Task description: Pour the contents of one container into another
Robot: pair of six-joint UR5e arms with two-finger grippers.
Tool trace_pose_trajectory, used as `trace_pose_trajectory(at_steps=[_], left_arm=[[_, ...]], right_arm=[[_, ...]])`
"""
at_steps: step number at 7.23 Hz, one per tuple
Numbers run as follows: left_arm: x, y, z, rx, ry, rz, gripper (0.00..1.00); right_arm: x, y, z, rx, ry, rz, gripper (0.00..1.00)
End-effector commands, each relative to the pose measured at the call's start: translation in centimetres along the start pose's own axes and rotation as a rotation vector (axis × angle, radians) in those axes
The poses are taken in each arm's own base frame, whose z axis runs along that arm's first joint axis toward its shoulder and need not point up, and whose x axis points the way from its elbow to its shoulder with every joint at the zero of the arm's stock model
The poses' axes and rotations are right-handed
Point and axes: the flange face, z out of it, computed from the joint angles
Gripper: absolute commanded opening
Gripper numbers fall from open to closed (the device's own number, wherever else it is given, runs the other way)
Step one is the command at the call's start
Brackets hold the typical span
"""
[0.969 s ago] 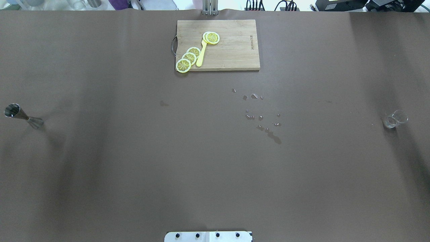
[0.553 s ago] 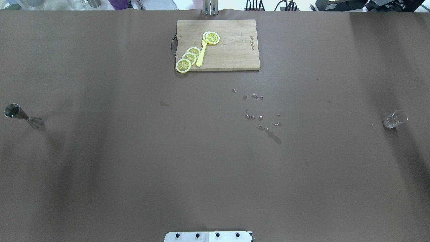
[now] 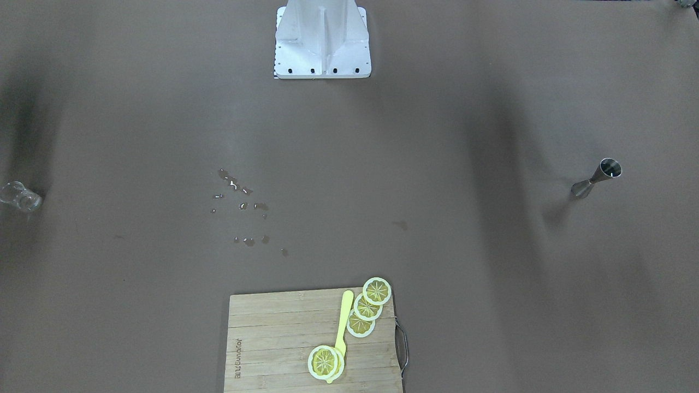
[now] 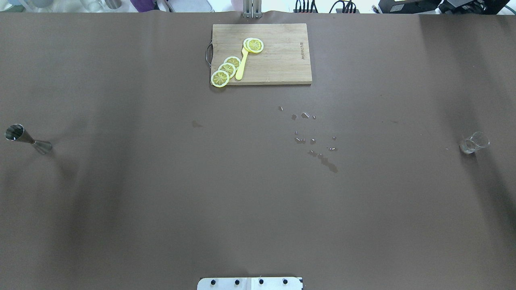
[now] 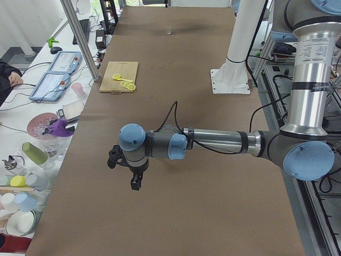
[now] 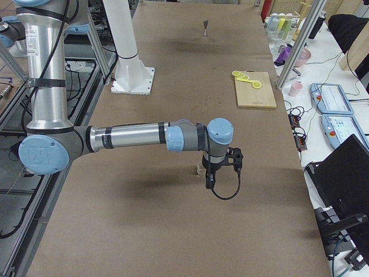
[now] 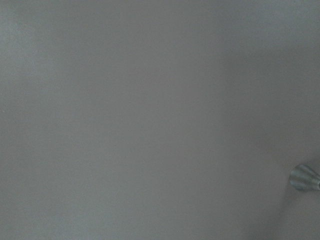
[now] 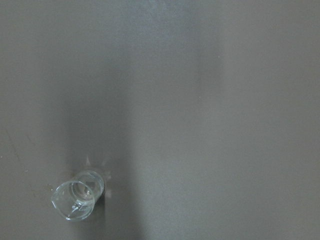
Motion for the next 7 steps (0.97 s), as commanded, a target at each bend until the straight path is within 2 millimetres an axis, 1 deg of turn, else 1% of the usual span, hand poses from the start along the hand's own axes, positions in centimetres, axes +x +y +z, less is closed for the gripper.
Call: trace_pose_trajectory(at_steps=[1,5,6,7], left_arm=[[0.25,-0.35,-0.27,0.006,0.0,0.007,0.98],[0.78,-0.56,-0.89,0.018,0.0,0.016,0.98],[1.17,-0.61,-1.27,0.027,-0.001,0.026,0.98],[1.02,-0.43,-1.11,0.022,-0.001,0.022,0.98]], right_arm=[[-0.12,0.0,-0.11,0.002,-0.003,-0.002,1.0],[-0.12,0.01,-0.06,0.0,-0.008,-0.004,1.0],[-0.17,0.0,-0.01,-0.001,-0.008,-0.006,1.0],[-0.12,0.01,-0.06,0.0,-0.008,-0.005,1.0]])
